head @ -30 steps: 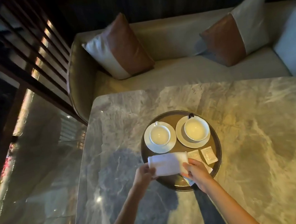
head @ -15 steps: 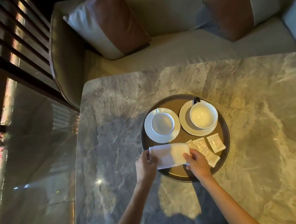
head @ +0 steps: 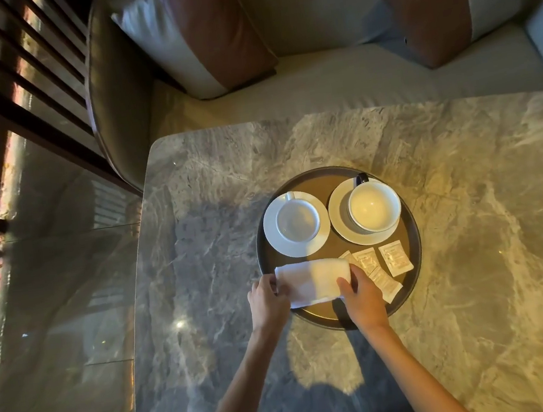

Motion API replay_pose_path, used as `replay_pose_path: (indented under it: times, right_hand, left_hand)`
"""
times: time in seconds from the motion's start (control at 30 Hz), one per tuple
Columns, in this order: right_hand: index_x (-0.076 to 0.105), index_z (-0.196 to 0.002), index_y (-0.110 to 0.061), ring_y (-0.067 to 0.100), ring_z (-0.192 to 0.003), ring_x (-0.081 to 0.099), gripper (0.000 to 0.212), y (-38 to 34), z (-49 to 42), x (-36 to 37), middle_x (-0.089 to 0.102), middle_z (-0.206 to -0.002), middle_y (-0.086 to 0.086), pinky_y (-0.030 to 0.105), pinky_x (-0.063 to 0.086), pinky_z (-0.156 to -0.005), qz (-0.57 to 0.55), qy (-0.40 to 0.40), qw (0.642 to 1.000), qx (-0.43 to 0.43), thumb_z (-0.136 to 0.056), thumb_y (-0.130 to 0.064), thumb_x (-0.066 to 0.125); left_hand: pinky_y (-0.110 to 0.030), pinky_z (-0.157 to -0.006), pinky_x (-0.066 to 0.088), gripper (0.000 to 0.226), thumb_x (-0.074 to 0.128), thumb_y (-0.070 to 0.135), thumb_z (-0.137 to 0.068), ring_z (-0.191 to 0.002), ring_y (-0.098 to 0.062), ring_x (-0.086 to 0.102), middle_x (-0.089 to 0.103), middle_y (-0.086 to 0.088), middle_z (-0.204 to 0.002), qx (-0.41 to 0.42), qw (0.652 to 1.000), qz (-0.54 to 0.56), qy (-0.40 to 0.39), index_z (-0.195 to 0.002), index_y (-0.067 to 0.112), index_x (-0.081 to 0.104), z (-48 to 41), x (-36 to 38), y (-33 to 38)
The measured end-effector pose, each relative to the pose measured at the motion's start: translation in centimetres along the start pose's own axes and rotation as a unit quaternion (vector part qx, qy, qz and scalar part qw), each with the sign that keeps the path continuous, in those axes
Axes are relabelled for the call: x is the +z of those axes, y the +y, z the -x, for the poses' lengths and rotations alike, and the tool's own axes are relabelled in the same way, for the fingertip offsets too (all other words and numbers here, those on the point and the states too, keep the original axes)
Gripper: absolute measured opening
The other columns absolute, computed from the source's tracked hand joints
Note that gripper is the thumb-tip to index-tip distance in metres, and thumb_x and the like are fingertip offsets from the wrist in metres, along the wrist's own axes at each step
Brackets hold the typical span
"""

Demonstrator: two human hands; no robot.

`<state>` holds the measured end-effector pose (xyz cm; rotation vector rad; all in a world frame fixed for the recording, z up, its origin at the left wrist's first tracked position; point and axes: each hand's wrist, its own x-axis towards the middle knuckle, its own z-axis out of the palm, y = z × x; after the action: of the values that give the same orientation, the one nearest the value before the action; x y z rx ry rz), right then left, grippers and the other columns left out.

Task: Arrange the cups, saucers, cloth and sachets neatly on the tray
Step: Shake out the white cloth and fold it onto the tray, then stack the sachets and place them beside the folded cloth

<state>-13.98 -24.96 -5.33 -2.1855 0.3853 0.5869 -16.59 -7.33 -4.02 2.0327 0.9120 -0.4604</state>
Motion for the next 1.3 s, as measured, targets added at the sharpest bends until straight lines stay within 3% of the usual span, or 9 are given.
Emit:
replay_pose_path:
  times: [0.27, 0.4, 0.5, 0.63, 0.77, 0.9, 1.03, 1.17, 1.3]
  right_hand:
    - [0.050, -0.138, -0.017, 0.023, -0.126, 0.054, 0.042, 0.9, -0.1, 0.1, 0.060, -0.133, 0.004, 0.042, 0.046, -0.107, 0.006, -0.007, 1.000, -0.012, -0.098, -0.029, 0.055]
    - [0.043, -0.143, -0.022, 0.022, -0.126, 0.051, 0.047, 1.3, 0.4, 0.5, 0.054, -0.134, 0.004, 0.037, 0.047, -0.104, 0.013, 0.042, 0.998, -0.038, -0.099, -0.035, 0.050]
    - [0.034, -0.147, -0.026, 0.020, -0.134, 0.042, 0.049, 1.6, 1.1, 0.5, 0.044, -0.146, 0.000, 0.030, 0.042, -0.104, 0.123, 0.089, 0.978, -0.145, -0.101, -0.038, 0.044]
    - [0.010, -0.157, -0.024, 0.029, -0.153, 0.004, 0.063, 3.2, 2.1, 1.4, 0.008, -0.165, 0.005, 0.044, 0.018, -0.121, 0.331, 0.040, 0.909, -0.249, -0.102, -0.048, 0.030]
    - [0.011, -0.157, -0.021, 0.034, -0.152, 0.001, 0.066, 5.6, 2.7, 2.4, 0.006, -0.165, 0.011, 0.056, 0.018, -0.119, 0.413, -0.009, 0.874, -0.255, -0.100, -0.052, 0.022]
    - [0.012, -0.157, -0.021, 0.035, -0.152, 0.001, 0.067, 7.1, 2.3, 2.4, 0.008, -0.165, 0.012, 0.056, 0.019, -0.118, 0.442, -0.024, 0.861, -0.250, -0.100, -0.053, 0.023]
    - [0.012, -0.157, -0.021, 0.035, -0.152, 0.001, 0.068, 6.8, 1.9, 2.5, 0.007, -0.165, 0.011, 0.056, 0.016, -0.119, 0.444, -0.015, 0.858, -0.257, -0.100, -0.054, 0.027]
    - [0.012, -0.157, -0.025, 0.035, -0.152, 0.001, 0.065, 6.8, 2.0, 2.4, 0.004, -0.166, 0.009, 0.056, 0.014, -0.120, 0.435, -0.015, 0.863, -0.257, -0.100, -0.053, 0.028]
    - [0.012, -0.157, -0.027, 0.035, -0.152, 0.001, 0.065, 7.0, 2.0, 2.4, 0.004, -0.166, 0.008, 0.058, 0.016, -0.119, 0.432, -0.029, 0.863, -0.260, -0.100, -0.054, 0.027]
  left_hand:
    - [-0.041, -0.098, 0.042, 0.027, 0.047, 0.021, -0.098, -0.108, -0.030, 0.049, 0.058, -0.013, -0.116, 0.024, 0.999, -0.025, 0.016, -0.121, 0.009, 0.053, 0.3, 0.5, -0.2]
    - [-0.045, -0.097, 0.045, 0.050, 0.050, 0.019, -0.091, -0.110, -0.032, 0.048, 0.049, -0.016, -0.128, 0.137, 0.973, -0.171, 0.074, -0.139, 0.010, 0.039, 1.4, 1.0, -0.3]
    - [-0.047, -0.102, 0.046, 0.062, 0.060, 0.029, -0.087, -0.129, -0.035, 0.049, 0.047, -0.016, -0.143, 0.249, 0.927, -0.267, 0.091, -0.144, 0.013, 0.039, 2.0, 1.4, -1.2]
    - [-0.053, -0.117, 0.027, 0.068, 0.055, 0.032, -0.091, -0.146, -0.035, 0.024, 0.026, -0.018, -0.158, 0.348, 0.876, -0.332, 0.047, -0.151, 0.013, 0.029, 2.6, 2.8, -3.1]
    - [-0.052, -0.116, 0.028, 0.076, 0.064, 0.035, -0.088, -0.147, -0.030, 0.023, 0.021, -0.013, -0.159, 0.328, 0.877, -0.350, 0.006, -0.152, 0.016, 0.028, 2.9, 3.0, -4.9]
    - [-0.051, -0.116, 0.031, 0.077, 0.063, 0.042, -0.089, -0.147, -0.029, 0.022, 0.021, -0.012, -0.160, 0.328, 0.873, -0.361, -0.004, -0.152, 0.018, 0.027, 2.9, 3.1, -5.5]
    - [-0.054, -0.114, 0.033, 0.073, 0.057, 0.046, -0.091, -0.147, -0.032, 0.022, 0.023, -0.015, -0.159, 0.314, 0.874, -0.370, 0.000, -0.152, 0.017, 0.028, 3.1, 3.5, -5.2]
    - [-0.059, -0.119, 0.016, 0.068, 0.041, 0.046, -0.096, -0.149, -0.034, 0.012, 0.011, -0.014, -0.162, 0.325, 0.867, -0.377, 0.002, -0.155, 0.023, 0.016, 3.7, 3.8, -6.1]
    - [-0.061, -0.117, 0.021, 0.073, 0.051, 0.044, -0.093, -0.149, -0.033, 0.014, 0.012, -0.013, -0.162, 0.328, 0.860, -0.391, -0.004, -0.154, 0.022, 0.018, 3.9, 3.9, -6.5]
